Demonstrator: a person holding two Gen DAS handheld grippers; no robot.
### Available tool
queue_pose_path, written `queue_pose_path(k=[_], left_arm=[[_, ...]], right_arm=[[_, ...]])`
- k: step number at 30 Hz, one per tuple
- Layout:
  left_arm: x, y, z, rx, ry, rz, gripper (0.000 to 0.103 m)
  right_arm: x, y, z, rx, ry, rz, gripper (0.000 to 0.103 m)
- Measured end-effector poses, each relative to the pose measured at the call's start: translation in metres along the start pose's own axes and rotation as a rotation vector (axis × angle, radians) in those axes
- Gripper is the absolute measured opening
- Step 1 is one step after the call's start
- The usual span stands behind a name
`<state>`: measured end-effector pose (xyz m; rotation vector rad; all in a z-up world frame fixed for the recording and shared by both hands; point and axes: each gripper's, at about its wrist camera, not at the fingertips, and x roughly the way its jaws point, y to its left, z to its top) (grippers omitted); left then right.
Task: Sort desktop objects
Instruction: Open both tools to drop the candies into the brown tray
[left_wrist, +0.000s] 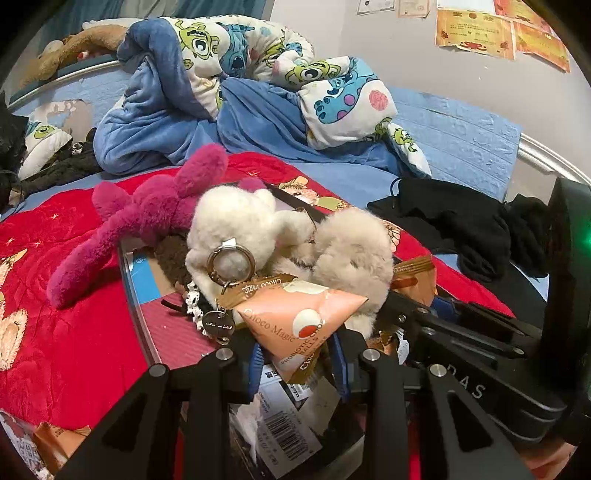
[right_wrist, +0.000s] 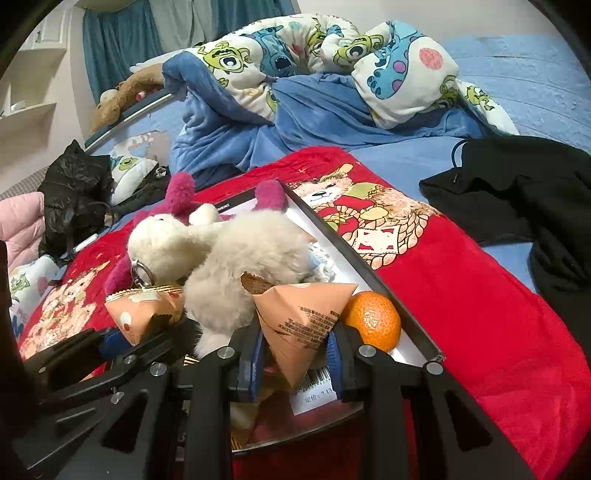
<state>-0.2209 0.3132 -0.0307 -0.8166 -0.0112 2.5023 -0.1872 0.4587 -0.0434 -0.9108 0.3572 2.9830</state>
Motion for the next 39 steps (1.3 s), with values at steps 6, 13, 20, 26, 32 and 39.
queue_pose_path(k=[6,13,20,26,32,39], left_arm=[[-0.003,0.000,-0.003,-0.002,-0.007,-0.003,0.032],[-0.005,0.001,-0.006,-0.003,-0.015,0.002,0.032],[-0.011,0.012,-0.010,-0.045,-0.027,0.067,0.046],[-0.022,0.034,-0.013,-0.129,-0.059,0.063,0.077],[-0.039,0.049,-0.014,-0.177,-0.134,-0.014,0.103],[-0.038,0.025,-0.011,-0.060,-0.134,0.051,0.103]], right_arm=[[-0.002,0.000,-0.001,-0.002,-0.010,0.007,0.028],[-0.003,0.002,-0.002,-0.011,-0.016,0.001,0.029],[-0.007,0.003,-0.002,-0.022,-0.035,-0.005,0.036],[-0.014,-0.002,-0.003,0.003,-0.066,0.065,0.052],[-0.032,-0.013,-0.004,0.072,-0.145,0.127,0.089],[-0.045,-0.024,-0.006,0.134,-0.223,0.092,0.103]])
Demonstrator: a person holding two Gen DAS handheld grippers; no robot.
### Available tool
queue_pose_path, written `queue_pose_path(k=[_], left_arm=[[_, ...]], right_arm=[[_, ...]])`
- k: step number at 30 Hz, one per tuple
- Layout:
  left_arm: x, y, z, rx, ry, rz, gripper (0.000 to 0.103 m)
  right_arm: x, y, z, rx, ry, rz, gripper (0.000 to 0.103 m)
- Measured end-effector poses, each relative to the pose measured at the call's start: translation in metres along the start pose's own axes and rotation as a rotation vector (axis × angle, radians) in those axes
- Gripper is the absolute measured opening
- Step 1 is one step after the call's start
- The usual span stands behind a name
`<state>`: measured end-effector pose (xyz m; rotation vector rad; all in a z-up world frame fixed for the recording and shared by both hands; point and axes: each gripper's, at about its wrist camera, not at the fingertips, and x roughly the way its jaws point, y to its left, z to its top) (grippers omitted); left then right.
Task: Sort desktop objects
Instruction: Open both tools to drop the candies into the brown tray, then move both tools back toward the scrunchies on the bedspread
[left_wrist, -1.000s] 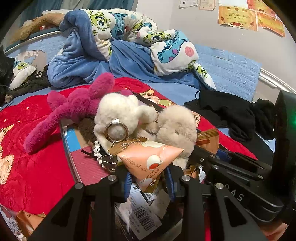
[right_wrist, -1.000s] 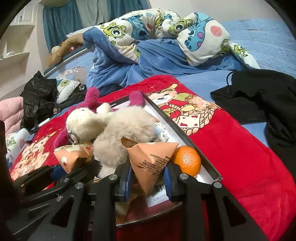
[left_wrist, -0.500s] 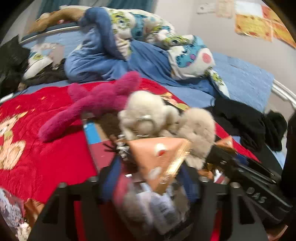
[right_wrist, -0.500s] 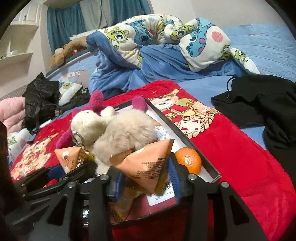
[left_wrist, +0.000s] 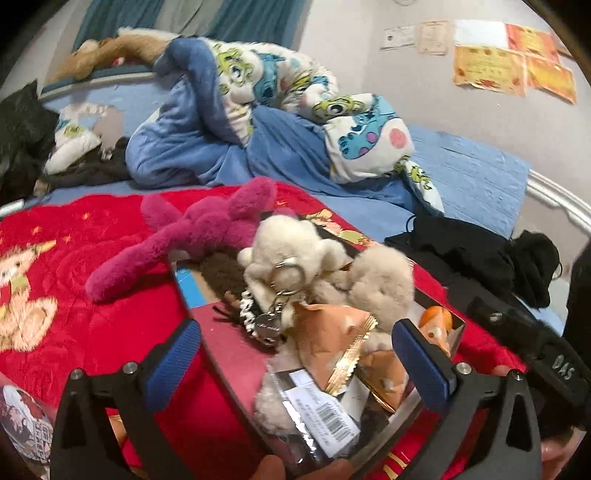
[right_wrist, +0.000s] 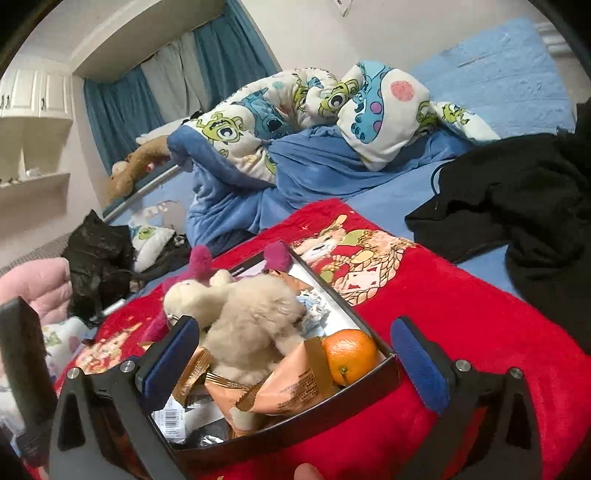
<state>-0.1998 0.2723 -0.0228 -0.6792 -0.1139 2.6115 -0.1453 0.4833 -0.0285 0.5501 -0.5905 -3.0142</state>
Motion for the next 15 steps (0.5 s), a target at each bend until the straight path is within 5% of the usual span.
queue_pose_path(k=[15], left_arm=[[-0.0040,-0.0051,-0.0014,0.026,-0.012,0.009,0.103]], right_arm=[[-0.0020,0.0060,-0.0024,-0.036,-0.001,0.017,0.103]])
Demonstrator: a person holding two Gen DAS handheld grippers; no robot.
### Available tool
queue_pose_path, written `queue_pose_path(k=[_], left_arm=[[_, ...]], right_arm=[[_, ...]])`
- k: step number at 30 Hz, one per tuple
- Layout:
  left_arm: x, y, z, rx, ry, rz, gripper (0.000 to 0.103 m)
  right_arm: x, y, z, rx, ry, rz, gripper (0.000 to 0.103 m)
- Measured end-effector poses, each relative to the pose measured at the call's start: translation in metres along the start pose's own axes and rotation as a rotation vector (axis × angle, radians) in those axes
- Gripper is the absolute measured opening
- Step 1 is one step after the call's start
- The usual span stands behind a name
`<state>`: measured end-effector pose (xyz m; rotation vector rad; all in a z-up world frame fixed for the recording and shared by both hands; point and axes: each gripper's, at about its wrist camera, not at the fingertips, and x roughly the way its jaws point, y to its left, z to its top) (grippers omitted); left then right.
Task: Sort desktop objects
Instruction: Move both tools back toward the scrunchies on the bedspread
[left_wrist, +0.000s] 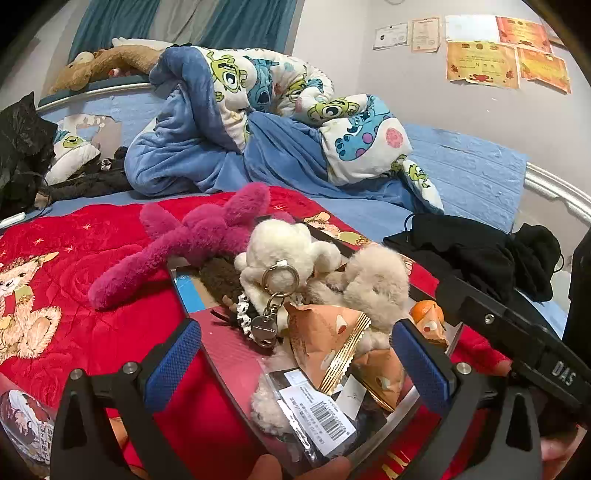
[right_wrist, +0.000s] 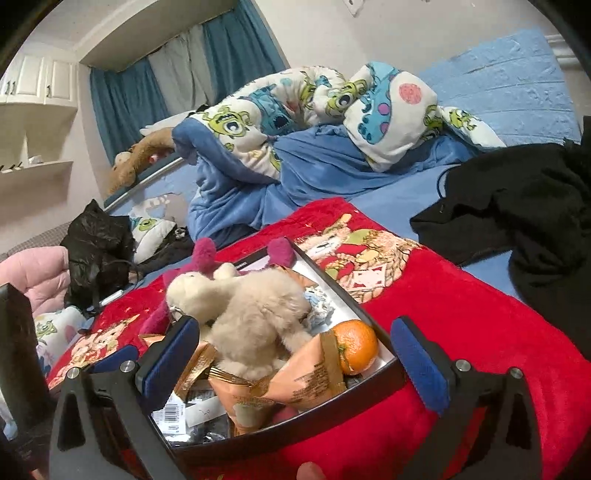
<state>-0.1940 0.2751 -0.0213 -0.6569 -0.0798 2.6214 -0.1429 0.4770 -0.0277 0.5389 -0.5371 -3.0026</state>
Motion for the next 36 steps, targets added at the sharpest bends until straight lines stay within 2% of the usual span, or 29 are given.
queue_pose_path(k=[5,9,11,15,19,21,26,31,36], left_arm=[[-0.002,-0.005,-0.001,0.021,-0.004,0.007,0.103],[-0.009,-0.007,0.000,0.028,-0.004,0.011,0.103],[-0.014,-0.009,0.001,0.027,0.000,0.005,0.103],[-0.031,-0.011,-0.002,0.043,0.009,0.002,0.103],[-0.046,-0.007,-0.009,0.049,0.037,0.029,0.103],[-0.055,0.000,-0.012,0.031,0.052,0.021,0.103],[-0.086,0.023,-0.013,0.014,0.043,0.064,0.103],[-0.118,0.055,-0.009,0.047,0.037,0.151,0.103],[-0.157,0.102,-0.008,0.040,-0.003,0.195,0.103]], right_arm=[[-0.002,0.006,0.000,-0.024,-0.007,0.011,0.103],[-0.006,0.006,0.000,-0.007,0.003,-0.030,0.103],[-0.015,0.008,0.000,-0.010,-0.025,-0.007,0.103],[-0.034,0.025,0.000,-0.083,-0.095,-0.068,0.103],[-0.042,0.052,-0.006,-0.161,-0.065,-0.098,0.103],[-0.045,0.062,-0.011,-0.162,-0.060,-0.111,0.103],[-0.048,0.089,-0.017,-0.143,-0.026,-0.080,0.103],[-0.053,0.134,-0.022,-0.254,-0.062,-0.060,0.103],[-0.054,0.178,-0.029,-0.264,-0.056,0.020,0.103]])
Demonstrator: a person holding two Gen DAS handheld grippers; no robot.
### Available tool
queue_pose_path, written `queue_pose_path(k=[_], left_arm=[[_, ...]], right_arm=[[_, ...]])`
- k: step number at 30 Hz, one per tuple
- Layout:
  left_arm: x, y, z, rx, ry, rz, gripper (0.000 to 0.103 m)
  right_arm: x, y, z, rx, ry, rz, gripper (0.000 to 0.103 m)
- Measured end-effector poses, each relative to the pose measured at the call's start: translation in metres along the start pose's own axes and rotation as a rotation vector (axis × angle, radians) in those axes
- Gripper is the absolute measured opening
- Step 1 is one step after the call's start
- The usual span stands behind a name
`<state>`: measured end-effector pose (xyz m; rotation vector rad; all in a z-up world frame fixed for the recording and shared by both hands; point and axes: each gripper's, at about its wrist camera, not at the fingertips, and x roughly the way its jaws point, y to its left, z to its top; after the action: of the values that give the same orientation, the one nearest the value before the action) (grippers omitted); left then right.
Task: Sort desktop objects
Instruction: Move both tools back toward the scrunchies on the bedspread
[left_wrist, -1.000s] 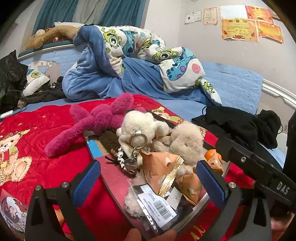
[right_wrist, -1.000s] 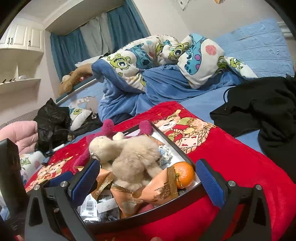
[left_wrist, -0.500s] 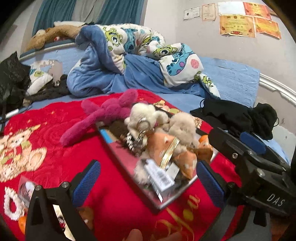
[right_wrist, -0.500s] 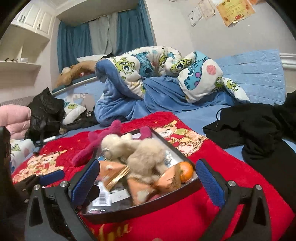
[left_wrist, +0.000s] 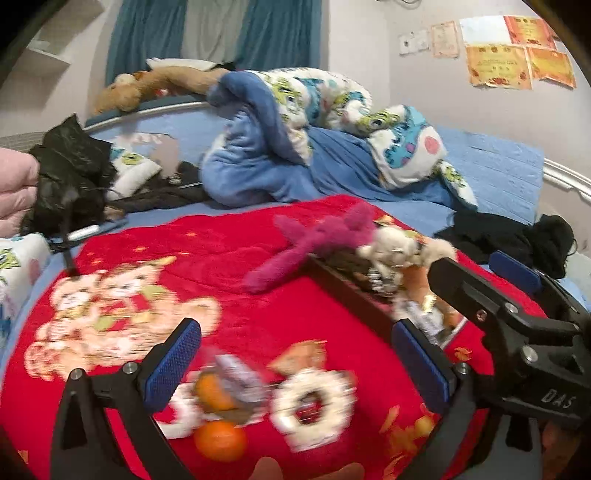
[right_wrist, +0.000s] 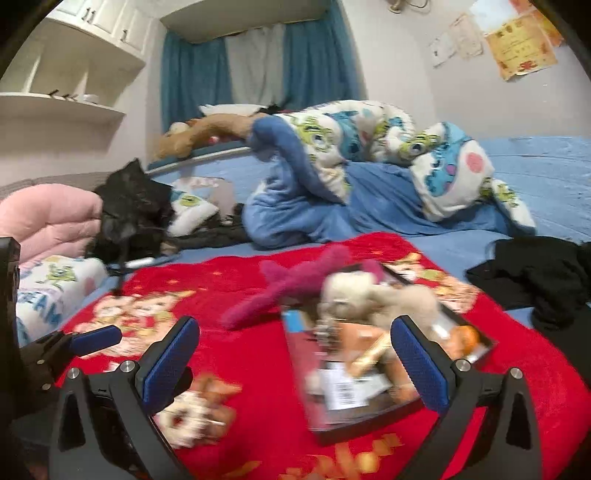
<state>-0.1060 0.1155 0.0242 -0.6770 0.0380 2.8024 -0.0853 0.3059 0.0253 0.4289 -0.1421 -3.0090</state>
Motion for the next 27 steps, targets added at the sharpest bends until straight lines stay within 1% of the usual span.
queue_pose_path(k=[3,5,7,9,10,11,12,13,16,20,24,27], left_arm=[[-0.012,0.033,-0.003,-0.026,0.007,0.045,0.103],[-0.020,0.059,-0.008,-0.058,0.007,0.075,0.103],[-0.024,0.083,-0.016,-0.086,0.020,0.099,0.103],[-0.025,0.100,-0.024,-0.092,0.035,0.120,0.103],[-0.025,0.106,-0.027,-0.094,0.041,0.134,0.103],[-0.024,0.115,-0.032,-0.099,0.056,0.158,0.103],[-0.023,0.121,-0.034,-0.100,0.063,0.171,0.103],[-0.022,0.126,-0.036,-0.101,0.068,0.188,0.103],[-0.020,0.131,-0.038,-0.100,0.080,0.225,0.103],[-0.022,0.141,-0.042,-0.105,0.085,0.233,0.103],[-0.018,0.142,-0.043,-0.100,0.105,0.239,0.103],[-0.014,0.144,-0.043,-0.108,0.118,0.223,0.103]], right_arm=[[0.003,0.027,-0.003,0.014,0.005,0.048,0.103],[0.009,0.036,-0.005,0.076,0.032,0.080,0.103],[0.016,0.037,-0.007,0.179,0.051,0.140,0.103],[0.022,0.037,-0.009,0.242,0.059,0.156,0.103],[0.025,0.040,-0.010,0.240,0.067,0.161,0.103],[0.028,0.045,-0.011,0.204,0.071,0.163,0.103],[0.029,0.050,-0.011,0.154,0.068,0.140,0.103],[0.030,0.051,-0.012,0.136,0.065,0.116,0.103],[0.032,0.048,-0.018,0.150,0.072,0.100,0.103],[0.037,0.050,-0.021,0.102,0.112,0.065,0.103],[0.041,0.057,-0.015,0.046,0.106,0.092,0.103],[0.045,0.063,-0.014,-0.014,0.092,0.099,0.103]])
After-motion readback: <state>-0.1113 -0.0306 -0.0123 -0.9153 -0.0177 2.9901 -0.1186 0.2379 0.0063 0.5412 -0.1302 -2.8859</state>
